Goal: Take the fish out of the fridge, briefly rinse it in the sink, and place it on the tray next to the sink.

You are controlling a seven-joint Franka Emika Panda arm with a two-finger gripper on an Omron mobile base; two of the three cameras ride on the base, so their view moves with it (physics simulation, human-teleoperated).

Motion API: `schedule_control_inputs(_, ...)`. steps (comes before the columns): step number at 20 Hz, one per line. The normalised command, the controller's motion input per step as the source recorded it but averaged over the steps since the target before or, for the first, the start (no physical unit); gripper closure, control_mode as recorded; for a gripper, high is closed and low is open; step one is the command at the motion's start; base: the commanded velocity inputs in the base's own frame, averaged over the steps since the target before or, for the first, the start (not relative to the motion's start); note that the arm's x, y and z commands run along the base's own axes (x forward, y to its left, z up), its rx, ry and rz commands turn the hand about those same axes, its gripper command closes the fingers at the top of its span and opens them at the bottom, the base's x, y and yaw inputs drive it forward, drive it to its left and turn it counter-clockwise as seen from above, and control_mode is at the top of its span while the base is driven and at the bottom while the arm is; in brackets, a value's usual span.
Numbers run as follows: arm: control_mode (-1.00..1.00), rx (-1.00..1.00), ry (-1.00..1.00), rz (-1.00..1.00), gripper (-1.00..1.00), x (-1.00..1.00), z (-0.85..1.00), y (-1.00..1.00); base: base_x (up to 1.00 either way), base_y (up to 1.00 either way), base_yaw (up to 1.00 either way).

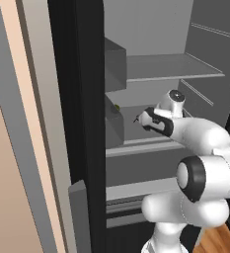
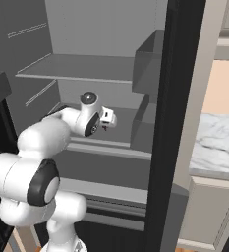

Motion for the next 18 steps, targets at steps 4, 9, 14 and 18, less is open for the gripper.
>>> schedule_control_inputs(4, -1.00, 0.01, 0.03, 0.00, -1.00, 0.73, -0.08, 0.00, 0.00, 0.00, 0.00)
schedule_control_inputs(9, -1.00, 0.00, 0.03, 0.00, -1.00, 0.71, -0.16, 0.00, 0.00, 0.00, 0.00)
schedule_control_inputs(14, -1.00, 0.00, 0.06, 0.00, -1.00, 0.46, -0.38, 0.00, 0.00, 0.00, 0.00)
schedule_control_inputs(18, -1.00, 0.00, 0.01, 0.00, -1.00, 0.46, -0.43, 0.00, 0.00, 0.00, 0.00)
